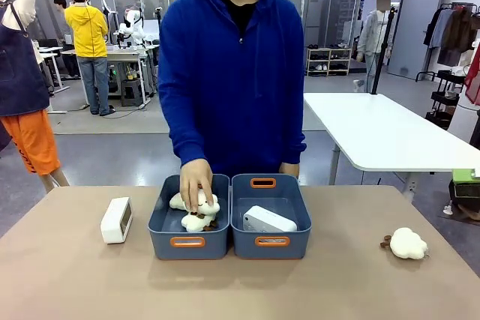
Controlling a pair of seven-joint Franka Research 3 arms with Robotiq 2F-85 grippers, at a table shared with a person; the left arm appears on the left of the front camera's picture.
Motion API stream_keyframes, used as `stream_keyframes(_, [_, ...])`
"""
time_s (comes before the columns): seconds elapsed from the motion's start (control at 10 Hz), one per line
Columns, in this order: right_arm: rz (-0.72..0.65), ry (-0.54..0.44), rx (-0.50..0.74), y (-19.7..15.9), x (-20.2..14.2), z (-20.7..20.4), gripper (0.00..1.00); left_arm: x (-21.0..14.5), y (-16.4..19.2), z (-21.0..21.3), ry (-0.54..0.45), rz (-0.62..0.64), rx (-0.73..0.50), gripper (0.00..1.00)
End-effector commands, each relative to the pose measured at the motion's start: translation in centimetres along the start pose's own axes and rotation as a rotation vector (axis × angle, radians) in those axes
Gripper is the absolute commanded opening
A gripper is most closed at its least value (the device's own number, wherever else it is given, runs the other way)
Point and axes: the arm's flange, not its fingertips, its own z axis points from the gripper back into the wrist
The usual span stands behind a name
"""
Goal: Sort the digital clocks into the basket.
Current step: Pick up the Digital clock from the table and place it into the empty Plastic storage basket.
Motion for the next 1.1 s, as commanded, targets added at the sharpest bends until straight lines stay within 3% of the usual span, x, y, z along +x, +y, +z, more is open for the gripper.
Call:
stream_keyframes(0.0, [0.005,-0.014,-0.008,-0.2,0.2,-0.2,1.00,0.0,-1.1,-7.1,0.175,-0.028,0.171,1.00])
stream_keyframes(0.1, [0.005,-0.014,-0.008,-0.2,0.2,-0.2,1.00,0.2,-1.8,-11.8,0.256,-0.025,0.133,1.00])
stream_keyframes(0.3, [0.005,-0.014,-0.008,-0.2,0.2,-0.2,1.00,1.8,-3.1,-18.9,0.279,-0.004,0.229,1.00])
stream_keyframes(0.7, [0.005,-0.014,-0.008,-0.2,0.2,-0.2,1.00,3.7,-4.0,-29.1,0.410,-0.086,0.477,1.00])
stream_keyframes(1.0, [0.005,-0.014,-0.008,-0.2,0.2,-0.2,1.00,4.3,-2.7,-34.0,0.412,-0.136,0.633,1.00])
